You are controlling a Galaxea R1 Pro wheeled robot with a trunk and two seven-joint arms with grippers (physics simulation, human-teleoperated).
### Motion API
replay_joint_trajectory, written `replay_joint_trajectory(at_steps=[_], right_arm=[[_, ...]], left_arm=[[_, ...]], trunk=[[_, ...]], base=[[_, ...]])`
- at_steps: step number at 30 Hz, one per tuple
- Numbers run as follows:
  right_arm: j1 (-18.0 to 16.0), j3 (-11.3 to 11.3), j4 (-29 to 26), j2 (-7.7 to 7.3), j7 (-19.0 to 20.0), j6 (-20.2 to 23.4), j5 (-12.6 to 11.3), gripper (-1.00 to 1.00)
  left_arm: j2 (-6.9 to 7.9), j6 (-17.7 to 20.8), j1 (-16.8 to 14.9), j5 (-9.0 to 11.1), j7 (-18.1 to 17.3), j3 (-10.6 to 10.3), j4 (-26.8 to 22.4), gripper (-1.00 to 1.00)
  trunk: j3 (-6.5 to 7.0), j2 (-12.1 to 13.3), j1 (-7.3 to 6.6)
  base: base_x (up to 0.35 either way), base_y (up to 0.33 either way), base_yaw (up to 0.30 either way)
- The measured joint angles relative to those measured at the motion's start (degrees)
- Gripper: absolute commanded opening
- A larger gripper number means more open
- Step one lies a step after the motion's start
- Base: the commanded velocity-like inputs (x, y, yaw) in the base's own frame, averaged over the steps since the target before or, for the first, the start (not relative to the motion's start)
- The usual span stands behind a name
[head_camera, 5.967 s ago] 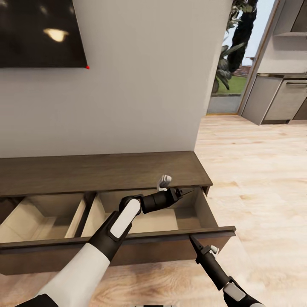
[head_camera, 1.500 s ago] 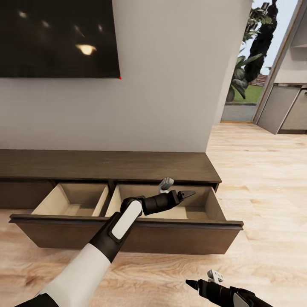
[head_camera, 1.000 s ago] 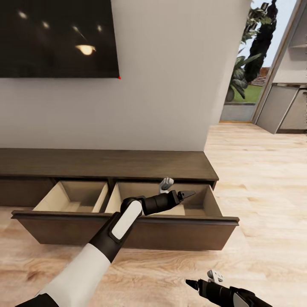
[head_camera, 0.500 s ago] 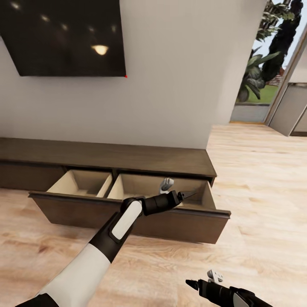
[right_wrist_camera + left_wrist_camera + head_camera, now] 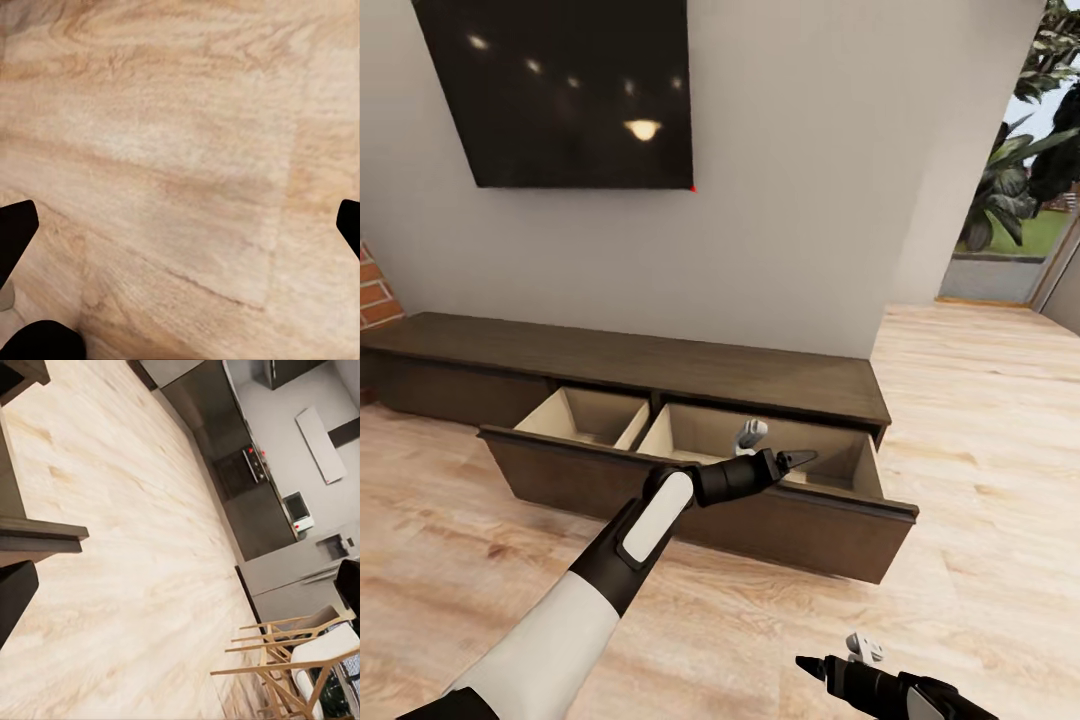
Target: Place each of the two pumpkins and all three candles from the living room inside a cabinet in the living room (use any cabinet), then make sure every cabinet is closed, and position the cauldron so it is next to a table in the living room.
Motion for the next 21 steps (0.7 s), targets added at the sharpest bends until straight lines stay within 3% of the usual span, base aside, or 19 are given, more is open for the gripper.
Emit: replay_joint_trajectory(at_steps=[8, 21], right_arm=[[0.00, 0.00, 0.00, 0.03, 0.02, 0.07, 0.00, 1.00], [-0.01, 0.07, 0.01, 0.04, 0.02, 0.09, 0.00, 1.00]], left_arm=[[0.00, 0.01, 0.00, -0.66, 0.01, 0.00, -0.01, 1.00], [0.01, 0.02, 0.01, -0.81, 0.10, 0.01, -0.02, 1.00]], trunk=[[1.90, 0.11, -0.21], [5.02, 0.28, -0.54]], base=[[0.000, 0.000, 0.077], [0.000, 0.000, 0.262]])
